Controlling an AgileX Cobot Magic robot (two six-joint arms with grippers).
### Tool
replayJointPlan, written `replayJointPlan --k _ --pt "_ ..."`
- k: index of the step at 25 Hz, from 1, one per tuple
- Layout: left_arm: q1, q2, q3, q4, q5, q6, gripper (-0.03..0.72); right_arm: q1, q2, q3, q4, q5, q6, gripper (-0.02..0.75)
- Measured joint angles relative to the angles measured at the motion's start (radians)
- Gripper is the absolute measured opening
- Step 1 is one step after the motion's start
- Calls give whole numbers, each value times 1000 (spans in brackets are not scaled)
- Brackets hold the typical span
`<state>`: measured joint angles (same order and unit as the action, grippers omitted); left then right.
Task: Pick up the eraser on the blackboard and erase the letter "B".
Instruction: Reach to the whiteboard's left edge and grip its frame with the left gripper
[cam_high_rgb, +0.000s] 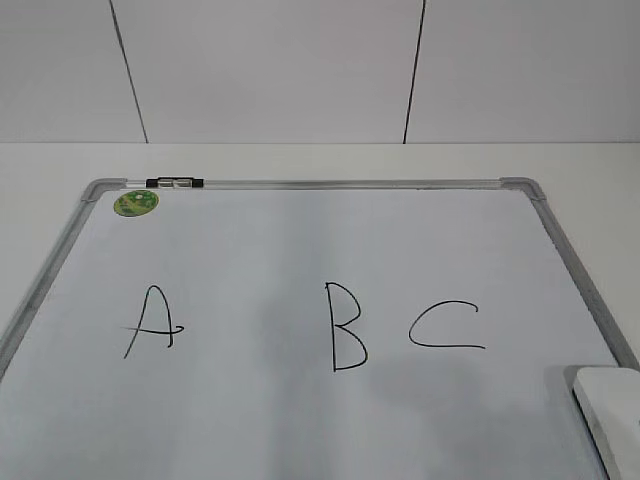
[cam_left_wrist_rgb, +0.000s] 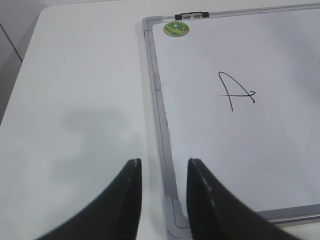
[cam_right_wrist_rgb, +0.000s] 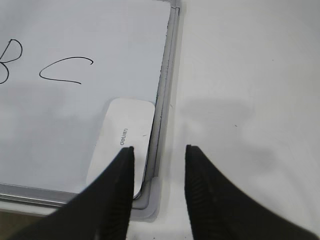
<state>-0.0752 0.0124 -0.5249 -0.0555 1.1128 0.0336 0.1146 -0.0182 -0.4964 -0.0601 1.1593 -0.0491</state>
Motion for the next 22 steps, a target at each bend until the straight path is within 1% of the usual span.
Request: replayJointPlan --k 11,16,22 --pt "0 0 0 0 0 0 235 0 0 0 0 0 0 278" --pt "0 0 0 0 0 0 235 0 0 0 43 0 49 278" --pt "0 0 0 0 0 0 235 0 0 -8 50 0 61 278"
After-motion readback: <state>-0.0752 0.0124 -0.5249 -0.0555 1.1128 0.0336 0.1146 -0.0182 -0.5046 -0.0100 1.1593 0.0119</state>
